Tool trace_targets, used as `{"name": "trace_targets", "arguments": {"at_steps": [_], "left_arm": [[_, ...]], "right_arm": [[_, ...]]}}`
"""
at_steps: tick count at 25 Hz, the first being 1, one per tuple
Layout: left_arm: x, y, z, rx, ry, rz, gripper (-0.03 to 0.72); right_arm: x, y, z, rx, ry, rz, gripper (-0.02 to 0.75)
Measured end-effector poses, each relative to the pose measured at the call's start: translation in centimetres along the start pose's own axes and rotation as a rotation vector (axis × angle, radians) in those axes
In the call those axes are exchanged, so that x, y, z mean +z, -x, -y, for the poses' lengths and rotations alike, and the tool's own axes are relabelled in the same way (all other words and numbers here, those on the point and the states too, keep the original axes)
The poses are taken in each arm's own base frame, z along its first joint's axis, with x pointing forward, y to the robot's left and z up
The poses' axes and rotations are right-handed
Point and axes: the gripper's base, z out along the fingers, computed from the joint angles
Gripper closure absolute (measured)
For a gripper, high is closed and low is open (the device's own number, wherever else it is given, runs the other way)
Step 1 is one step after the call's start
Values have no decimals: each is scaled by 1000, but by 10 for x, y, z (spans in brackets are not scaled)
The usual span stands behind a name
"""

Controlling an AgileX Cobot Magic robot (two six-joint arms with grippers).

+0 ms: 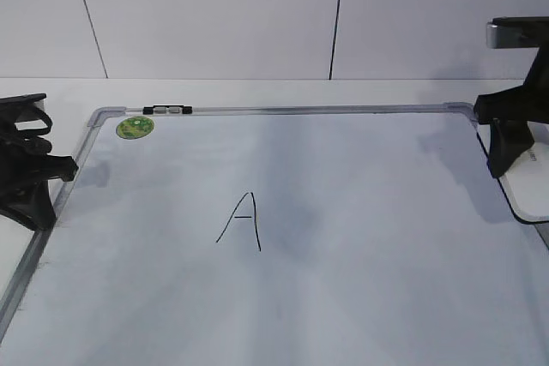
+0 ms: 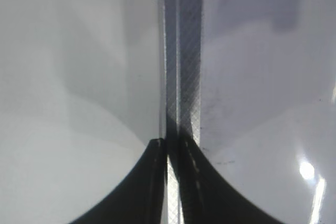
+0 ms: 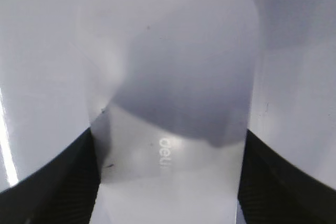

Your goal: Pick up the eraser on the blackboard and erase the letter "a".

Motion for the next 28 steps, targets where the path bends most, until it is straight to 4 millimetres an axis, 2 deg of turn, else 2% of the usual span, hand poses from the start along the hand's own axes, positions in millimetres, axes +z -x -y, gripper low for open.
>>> {"name": "trace_targets", "arguments": {"at_steps": [9, 17, 28], "left_arm": [[0, 0, 0, 0, 0, 0, 615], [0, 0, 0, 0, 0, 0, 612], [0, 0, 1, 2, 0, -2, 610]], "right_arm": [[29, -2, -3, -1, 0, -97, 197], [38, 4, -5, 1, 12, -75, 197], [68, 12, -6, 11, 17, -128, 197]]}}
